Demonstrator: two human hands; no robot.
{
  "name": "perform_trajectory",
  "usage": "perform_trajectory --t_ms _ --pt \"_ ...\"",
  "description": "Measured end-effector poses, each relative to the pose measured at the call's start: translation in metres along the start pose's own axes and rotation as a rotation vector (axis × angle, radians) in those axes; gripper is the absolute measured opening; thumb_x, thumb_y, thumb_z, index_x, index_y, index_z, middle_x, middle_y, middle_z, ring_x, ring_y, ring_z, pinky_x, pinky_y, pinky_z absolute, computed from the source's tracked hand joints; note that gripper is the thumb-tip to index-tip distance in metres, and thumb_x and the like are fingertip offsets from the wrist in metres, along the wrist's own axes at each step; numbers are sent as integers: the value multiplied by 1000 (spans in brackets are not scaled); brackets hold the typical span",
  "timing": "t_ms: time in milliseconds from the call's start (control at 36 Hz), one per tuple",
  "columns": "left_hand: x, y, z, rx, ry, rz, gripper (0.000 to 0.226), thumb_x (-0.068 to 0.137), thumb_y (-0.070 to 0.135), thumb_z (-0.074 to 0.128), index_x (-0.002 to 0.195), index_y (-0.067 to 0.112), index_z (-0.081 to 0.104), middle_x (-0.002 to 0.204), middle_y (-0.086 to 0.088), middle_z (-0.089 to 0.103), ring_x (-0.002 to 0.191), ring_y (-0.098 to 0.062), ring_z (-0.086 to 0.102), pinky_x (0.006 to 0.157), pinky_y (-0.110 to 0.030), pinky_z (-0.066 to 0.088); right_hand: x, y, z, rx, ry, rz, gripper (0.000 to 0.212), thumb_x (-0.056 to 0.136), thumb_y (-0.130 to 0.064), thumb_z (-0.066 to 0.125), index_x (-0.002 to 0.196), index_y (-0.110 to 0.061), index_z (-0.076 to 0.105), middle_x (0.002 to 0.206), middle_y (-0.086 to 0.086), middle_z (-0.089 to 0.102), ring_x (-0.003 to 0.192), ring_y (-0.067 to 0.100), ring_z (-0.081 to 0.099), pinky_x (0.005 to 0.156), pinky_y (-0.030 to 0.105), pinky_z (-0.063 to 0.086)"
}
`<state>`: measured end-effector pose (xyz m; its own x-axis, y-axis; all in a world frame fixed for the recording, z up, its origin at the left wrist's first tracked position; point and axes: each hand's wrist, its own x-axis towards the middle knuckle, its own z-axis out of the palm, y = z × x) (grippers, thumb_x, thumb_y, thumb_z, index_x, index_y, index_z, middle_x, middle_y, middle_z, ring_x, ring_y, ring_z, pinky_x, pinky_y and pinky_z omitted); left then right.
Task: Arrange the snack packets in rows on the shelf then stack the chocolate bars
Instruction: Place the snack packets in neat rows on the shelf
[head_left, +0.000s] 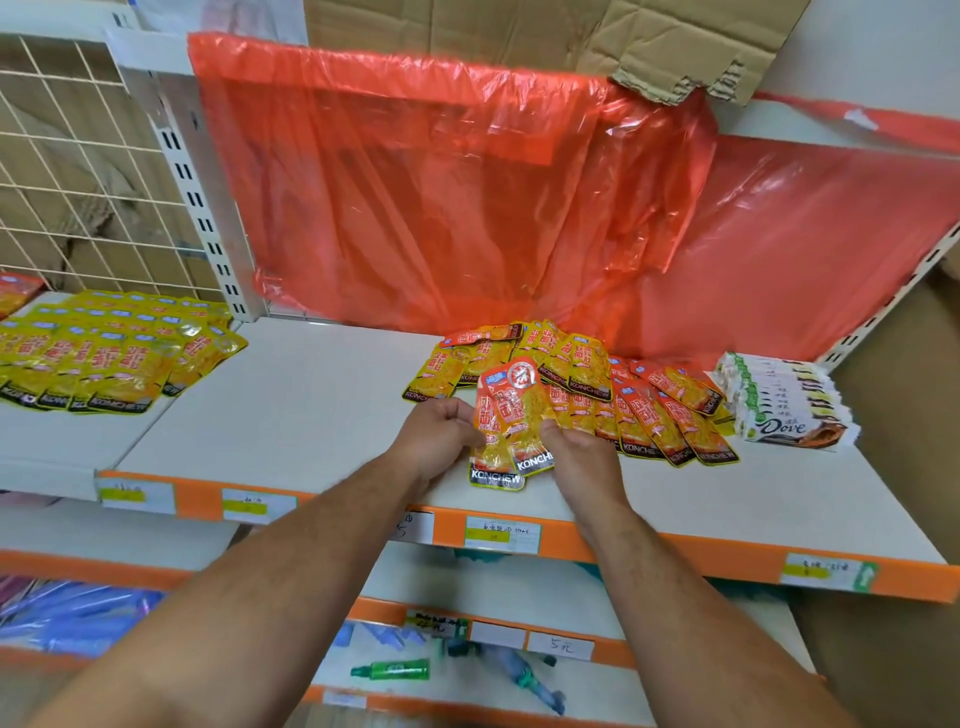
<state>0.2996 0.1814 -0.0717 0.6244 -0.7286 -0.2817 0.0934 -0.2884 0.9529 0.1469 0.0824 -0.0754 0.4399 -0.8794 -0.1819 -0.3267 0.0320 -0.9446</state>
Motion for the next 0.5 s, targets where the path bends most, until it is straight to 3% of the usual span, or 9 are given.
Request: perform_trajectory --t_ms 56,111,167,222,333,417,444,500 --pt "1 0 1 -9 26 5 25 73 -10 69 66 14 65 76 -7 72 73 -25 66 76 -39 54 1 3 0 -13 6 -21 48 94 -43 63 81 4 64 68 15 51 67 18 45 64 32 33" --pt "1 0 2 -15 48 7 26 73 -8 69 64 15 63 71 -5 69 67 -22 63 70 -35 54 1 3 2 -74 -26 -55 38 94 -37 65 81 -2 69 71 10 60 69 26 54 65 36 42" --pt "0 1 3 -20 65 10 28 74 -7 69 62 16 58 63 -2 63 59 -19 57 62 -29 47 1 3 3 -121 -56 -62 20 92 -30 68 96 -12 74 82 4 68 83 24 65 78 38 52" --pt "1 0 4 -35 68 20 26 75 -7 67 64 16 59 64 -2 62 61 -19 55 63 -29 46 2 5 4 -132 -84 -56 19 90 -29 70 106 -19 72 88 -4 70 88 19 68 78 33 53" --pt "-1 0 6 -23 79 47 22 78 -5 66 68 15 61 70 -3 64 64 -17 58 65 -28 48 -2 4 3 -145 -133 -96 16 87 -35 73 84 -19 70 75 -6 72 74 17 67 69 34 51" --pt "-1 -1 6 -20 78 56 20 77 -3 68 69 15 63 72 -4 66 67 -18 60 69 -32 51 -6 2 2 -104 -157 -107 41 87 -35 75 57 -19 51 48 -11 44 52 13 39 57 31 32" --pt "0 -2 5 -22 74 55 20 77 -3 68 69 15 63 72 -5 67 68 -19 62 70 -34 52 -4 3 2 -100 -157 -97 45 86 -35 76 54 -20 47 47 -11 39 52 13 34 57 31 29" --pt "1 -3 4 -37 65 44 21 78 -3 68 69 15 64 72 -5 69 69 -20 64 72 -35 54 -3 3 3 -84 -147 -75 42 83 -39 77 55 -21 51 50 -10 46 54 16 40 58 33 33"
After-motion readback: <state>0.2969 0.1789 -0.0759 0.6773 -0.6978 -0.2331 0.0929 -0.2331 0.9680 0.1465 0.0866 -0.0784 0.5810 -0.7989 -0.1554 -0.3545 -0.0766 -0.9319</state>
